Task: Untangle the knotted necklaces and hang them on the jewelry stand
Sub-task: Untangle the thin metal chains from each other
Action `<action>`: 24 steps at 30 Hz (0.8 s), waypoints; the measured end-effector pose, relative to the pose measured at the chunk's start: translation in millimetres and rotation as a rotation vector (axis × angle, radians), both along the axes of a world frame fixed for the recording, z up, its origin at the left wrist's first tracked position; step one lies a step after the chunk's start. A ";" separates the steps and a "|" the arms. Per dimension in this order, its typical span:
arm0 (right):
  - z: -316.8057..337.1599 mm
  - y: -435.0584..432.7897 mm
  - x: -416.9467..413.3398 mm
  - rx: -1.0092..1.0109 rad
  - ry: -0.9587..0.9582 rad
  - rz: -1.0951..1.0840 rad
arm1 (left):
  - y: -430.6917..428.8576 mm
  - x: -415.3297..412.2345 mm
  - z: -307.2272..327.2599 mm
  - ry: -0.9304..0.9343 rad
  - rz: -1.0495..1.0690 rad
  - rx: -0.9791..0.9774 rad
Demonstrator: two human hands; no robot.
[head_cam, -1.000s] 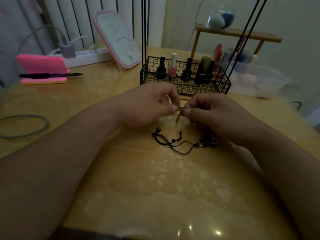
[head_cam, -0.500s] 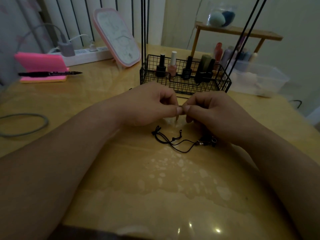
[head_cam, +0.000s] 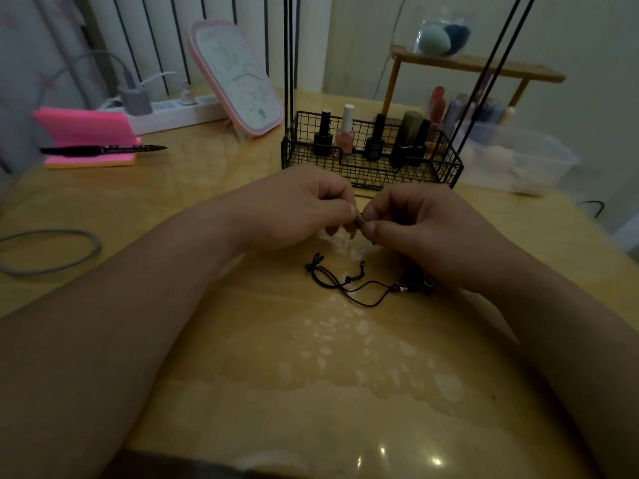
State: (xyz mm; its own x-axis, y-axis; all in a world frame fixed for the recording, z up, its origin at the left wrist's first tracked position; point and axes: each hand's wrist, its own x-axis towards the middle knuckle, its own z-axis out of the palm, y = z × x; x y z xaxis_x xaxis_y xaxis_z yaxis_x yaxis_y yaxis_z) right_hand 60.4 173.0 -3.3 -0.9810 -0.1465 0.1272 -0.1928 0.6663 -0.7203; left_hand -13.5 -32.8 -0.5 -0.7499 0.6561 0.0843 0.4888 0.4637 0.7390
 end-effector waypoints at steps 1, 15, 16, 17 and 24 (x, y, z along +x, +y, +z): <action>-0.5 0.0 -0.4 0.000 0.004 0.000 | 0.2 0.0 -0.1 0.005 -0.001 0.001; 4.3 7.3 -1.3 -0.099 -0.097 -0.043 | -1.6 0.1 -0.7 -0.020 -0.046 0.050; 5.1 7.6 -1.3 -0.105 -0.107 -0.043 | -1.4 0.5 -0.1 -0.021 -0.055 0.045; 5.0 7.2 -1.2 -0.108 -0.117 -0.045 | -1.0 0.9 0.0 -0.014 -0.059 0.039; 2.7 3.1 -1.4 -0.129 -0.173 -0.047 | -2.0 0.7 -1.1 0.000 -0.057 0.054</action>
State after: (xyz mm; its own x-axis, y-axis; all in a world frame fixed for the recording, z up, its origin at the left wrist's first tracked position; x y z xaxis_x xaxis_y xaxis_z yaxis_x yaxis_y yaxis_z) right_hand 59.0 176.0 -0.6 -0.9952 -0.0938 -0.0285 -0.0303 0.5716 -0.8200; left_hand -12.7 -34.7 -1.6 -0.7116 0.6921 0.1207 0.5129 0.3945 0.7624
